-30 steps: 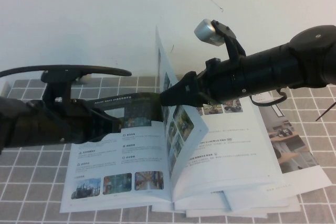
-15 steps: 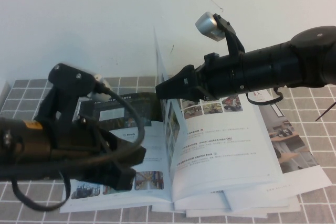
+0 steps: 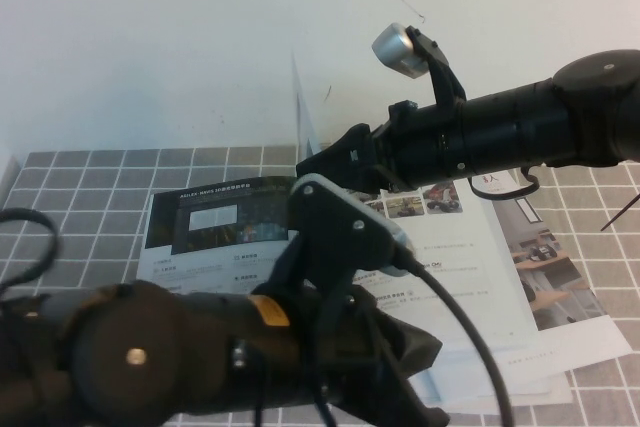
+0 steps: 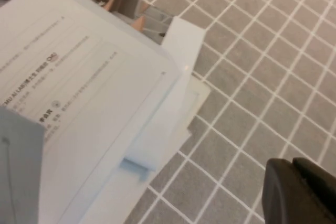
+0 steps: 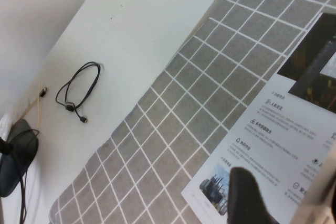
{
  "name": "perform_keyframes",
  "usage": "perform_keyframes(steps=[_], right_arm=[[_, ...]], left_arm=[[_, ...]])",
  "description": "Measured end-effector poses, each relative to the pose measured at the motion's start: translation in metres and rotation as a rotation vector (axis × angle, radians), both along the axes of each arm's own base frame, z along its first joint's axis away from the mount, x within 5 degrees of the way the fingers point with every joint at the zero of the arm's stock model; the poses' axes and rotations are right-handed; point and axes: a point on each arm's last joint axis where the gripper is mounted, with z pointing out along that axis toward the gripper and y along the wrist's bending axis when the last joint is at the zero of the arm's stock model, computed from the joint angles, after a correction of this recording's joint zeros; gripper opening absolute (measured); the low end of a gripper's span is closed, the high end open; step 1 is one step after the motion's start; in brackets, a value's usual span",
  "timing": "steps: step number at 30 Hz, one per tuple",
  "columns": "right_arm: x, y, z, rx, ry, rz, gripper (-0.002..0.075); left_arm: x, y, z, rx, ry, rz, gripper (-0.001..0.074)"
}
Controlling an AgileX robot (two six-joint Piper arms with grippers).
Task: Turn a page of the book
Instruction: Open the closed book
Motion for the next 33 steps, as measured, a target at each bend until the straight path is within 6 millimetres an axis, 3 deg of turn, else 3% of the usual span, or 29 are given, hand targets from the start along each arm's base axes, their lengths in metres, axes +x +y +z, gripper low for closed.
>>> perform_keyframes(steps=[7, 14, 25, 33], right_arm=[[0.000, 0.000, 0.000, -0.004, -0.022, 0.010, 0.0342], [-0.001, -0.001, -0.002, -0.033, -0.038, 0.026, 0.0342], [0.001, -0.003, 0.005, -0.069, -0.115, 0.029, 0.0342], [0.001, -0.006, 0.028, -0.126, -0.251, 0.053, 0.0342]], left_arm=[[0.025, -0.024, -0.039, 0.036, -0.007, 0.110, -0.0004], [0.042, -0.028, -0.051, 0.031, -0.075, 0.200, -0.0004], [0.079, 0.004, -0.058, 0.011, 0.023, 0.398, -0.0004], [0.082, 0.013, -0.062, 0.032, 0.083, 0.389, -0.0004]])
